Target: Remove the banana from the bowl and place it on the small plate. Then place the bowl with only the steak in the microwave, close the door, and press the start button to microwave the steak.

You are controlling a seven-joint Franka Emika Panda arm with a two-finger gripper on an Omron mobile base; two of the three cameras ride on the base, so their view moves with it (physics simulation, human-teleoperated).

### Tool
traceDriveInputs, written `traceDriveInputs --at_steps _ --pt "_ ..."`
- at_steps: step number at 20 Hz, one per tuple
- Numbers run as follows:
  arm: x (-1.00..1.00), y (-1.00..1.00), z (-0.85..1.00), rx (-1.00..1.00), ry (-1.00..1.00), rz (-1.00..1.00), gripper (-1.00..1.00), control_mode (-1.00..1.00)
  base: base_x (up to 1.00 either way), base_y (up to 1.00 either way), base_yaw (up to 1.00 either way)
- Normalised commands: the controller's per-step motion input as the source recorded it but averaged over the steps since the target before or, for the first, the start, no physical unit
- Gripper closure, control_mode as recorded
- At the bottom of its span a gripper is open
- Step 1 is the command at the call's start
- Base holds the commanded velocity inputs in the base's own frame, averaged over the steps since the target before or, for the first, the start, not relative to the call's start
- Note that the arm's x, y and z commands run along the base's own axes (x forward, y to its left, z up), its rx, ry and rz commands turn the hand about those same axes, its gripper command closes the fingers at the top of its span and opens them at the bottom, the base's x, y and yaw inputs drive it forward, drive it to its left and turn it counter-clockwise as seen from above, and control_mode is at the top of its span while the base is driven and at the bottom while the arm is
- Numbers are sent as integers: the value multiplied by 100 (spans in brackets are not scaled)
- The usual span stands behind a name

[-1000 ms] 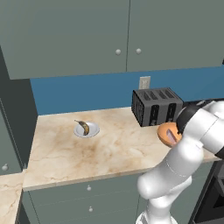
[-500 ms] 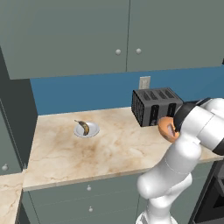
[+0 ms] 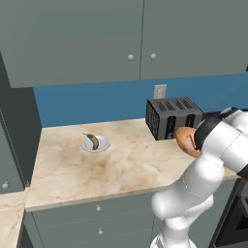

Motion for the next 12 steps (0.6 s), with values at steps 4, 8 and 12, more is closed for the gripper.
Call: traceDriveInputs --at_steps 4,8,12 --pt "-67 24 31 0 -6 3 100 -100 0 0 0" --pt "-67 45 52 -2 -4 11 100 -100 0 0 0" --pt "-53 71 69 -7 -1 15 100 -100 0 0 0"
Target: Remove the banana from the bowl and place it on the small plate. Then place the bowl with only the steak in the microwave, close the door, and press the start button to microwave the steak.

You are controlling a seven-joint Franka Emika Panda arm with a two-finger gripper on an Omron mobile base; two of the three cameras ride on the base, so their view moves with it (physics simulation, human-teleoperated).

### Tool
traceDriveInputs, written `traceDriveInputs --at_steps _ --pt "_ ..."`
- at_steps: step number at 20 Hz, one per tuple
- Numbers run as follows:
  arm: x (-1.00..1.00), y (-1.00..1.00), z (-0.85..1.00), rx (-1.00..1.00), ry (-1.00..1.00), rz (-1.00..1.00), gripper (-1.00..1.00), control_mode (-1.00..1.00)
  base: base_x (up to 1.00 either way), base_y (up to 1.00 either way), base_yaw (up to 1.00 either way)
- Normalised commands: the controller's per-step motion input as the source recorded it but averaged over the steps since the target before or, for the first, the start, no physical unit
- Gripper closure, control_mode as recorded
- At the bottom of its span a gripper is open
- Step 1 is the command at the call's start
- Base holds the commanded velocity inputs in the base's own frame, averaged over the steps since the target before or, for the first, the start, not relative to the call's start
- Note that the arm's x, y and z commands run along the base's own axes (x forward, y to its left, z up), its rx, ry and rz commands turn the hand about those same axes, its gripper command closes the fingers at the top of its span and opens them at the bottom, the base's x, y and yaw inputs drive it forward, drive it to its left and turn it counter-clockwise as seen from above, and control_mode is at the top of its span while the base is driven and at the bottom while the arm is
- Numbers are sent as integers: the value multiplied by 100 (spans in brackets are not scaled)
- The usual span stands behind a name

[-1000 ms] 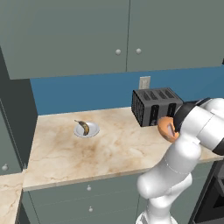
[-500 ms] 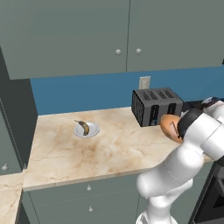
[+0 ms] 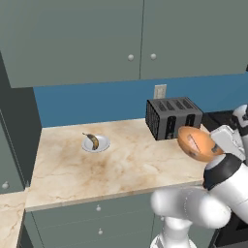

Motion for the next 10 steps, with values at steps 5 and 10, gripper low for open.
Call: traceDriveInputs --at_steps 5,10 --pt "-45 74 88 -7 -6 11 100 -100 0 0 0" --pt "-39 68 58 -6 0 6 100 -100 0 0 0"
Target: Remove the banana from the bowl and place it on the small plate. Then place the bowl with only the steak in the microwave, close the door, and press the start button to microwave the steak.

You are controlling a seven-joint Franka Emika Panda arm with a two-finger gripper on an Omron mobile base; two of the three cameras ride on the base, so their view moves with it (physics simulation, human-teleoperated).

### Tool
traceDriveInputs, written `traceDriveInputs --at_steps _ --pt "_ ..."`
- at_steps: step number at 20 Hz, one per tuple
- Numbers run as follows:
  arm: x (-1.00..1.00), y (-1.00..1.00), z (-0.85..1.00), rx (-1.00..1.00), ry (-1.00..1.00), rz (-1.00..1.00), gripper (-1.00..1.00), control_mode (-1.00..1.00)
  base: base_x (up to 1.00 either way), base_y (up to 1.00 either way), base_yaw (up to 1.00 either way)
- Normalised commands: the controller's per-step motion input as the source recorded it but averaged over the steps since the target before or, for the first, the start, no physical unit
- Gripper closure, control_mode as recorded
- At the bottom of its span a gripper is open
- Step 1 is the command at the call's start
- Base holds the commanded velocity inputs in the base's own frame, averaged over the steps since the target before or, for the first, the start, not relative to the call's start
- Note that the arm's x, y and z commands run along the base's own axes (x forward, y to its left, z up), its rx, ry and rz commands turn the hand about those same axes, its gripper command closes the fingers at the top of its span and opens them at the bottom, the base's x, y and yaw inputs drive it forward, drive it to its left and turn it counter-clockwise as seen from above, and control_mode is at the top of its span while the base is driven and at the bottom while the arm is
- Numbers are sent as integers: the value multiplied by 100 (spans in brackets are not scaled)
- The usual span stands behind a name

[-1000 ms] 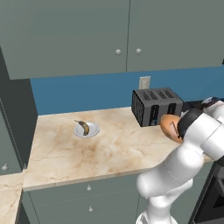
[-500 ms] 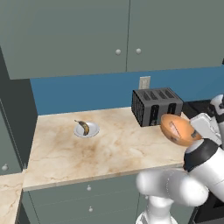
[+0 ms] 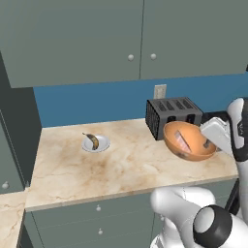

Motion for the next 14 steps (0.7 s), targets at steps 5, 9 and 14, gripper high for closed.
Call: traceDriveInputs --at_steps 5,9,14 --pt "-12 61 12 -6 10 2 100 -100 0 0 0" --pt "0 69 -11 -13 25 2 100 -100 0 0 0" --pt "0 39 -1 -9 7 3 100 -100 0 0 0"
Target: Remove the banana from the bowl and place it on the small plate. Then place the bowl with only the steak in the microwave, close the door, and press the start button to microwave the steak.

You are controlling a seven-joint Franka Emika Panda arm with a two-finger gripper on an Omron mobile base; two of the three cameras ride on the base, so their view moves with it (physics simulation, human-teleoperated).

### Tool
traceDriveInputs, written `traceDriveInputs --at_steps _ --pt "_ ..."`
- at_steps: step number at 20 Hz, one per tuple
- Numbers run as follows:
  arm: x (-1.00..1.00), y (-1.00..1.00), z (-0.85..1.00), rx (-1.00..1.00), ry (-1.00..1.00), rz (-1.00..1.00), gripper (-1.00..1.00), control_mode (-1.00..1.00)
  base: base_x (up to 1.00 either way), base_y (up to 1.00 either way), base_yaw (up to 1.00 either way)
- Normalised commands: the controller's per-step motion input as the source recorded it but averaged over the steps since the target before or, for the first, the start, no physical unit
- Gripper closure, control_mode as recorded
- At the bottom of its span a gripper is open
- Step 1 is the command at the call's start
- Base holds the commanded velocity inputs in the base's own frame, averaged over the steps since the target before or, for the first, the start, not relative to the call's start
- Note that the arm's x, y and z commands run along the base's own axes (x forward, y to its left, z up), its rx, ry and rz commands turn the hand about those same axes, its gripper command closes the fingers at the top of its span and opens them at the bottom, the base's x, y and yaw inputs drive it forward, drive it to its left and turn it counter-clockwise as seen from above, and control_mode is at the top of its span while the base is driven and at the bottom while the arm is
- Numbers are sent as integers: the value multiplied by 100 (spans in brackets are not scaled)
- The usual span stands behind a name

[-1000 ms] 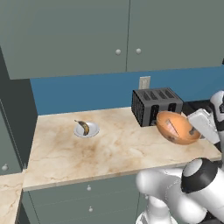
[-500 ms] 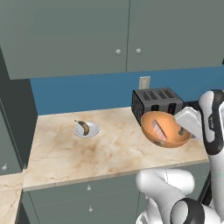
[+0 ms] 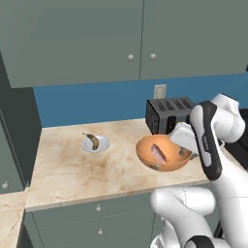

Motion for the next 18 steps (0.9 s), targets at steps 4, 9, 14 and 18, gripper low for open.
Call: traceDriveInputs --at_steps 4,9,14,18 --pt "0 9 0 0 0 0 100 -100 0 0 0" --pt "-34 0 0 0 -11 0 100 -100 0 0 0" --pt "-61 -2 0 0 -17 0 100 -100 0 0 0" --pt "0 0 0 0 0 0 100 100 -86 -6 0"
